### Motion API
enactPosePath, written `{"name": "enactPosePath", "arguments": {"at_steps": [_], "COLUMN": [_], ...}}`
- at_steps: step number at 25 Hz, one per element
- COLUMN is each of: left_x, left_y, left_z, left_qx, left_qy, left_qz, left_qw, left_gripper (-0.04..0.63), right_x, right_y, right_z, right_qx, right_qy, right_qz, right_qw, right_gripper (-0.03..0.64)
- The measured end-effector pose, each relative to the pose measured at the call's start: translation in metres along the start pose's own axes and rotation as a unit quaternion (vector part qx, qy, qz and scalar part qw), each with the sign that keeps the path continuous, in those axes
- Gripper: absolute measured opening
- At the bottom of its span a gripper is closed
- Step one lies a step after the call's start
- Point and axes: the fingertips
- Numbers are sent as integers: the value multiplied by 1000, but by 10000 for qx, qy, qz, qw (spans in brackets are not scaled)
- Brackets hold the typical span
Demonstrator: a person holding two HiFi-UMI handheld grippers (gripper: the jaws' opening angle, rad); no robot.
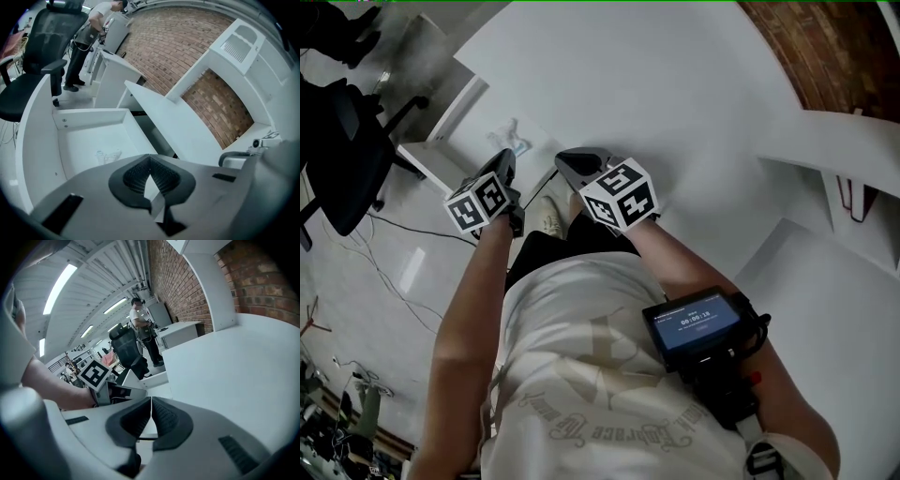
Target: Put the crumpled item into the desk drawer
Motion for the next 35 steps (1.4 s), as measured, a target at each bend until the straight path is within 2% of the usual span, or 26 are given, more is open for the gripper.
{"name": "enactPosePath", "arguments": {"at_steps": [15,20,27,35], "left_x": [-60,-85,-112,-149], "left_y": [-40,-64,-75,-95], "left_z": [11,30,46,37], "left_qx": [948,1407,1828,2219], "left_qy": [-327,-607,-923,-1119], "left_qz": [-457,-638,-676,-824], "left_qw": [9939,9861,9765,9651], "left_gripper": [21,20,21,21], "right_x": [-19,-36,-47,-70], "right_y": [8,22,38,55], "right_z": [21,27,32,23], "right_qx": [-398,-497,-652,-536], "right_qy": [-570,-771,-996,-1172], "right_qz": [-122,-129,-46,-5], "right_qw": [9975,9957,9929,9917], "right_gripper": [23,23,23,23]}}
Point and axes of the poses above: the fingertips, and each gripper's own axes: x forward along the fingers, y to its left, z out of its top, and after that the axes turned 13 degrees about x, right-handed
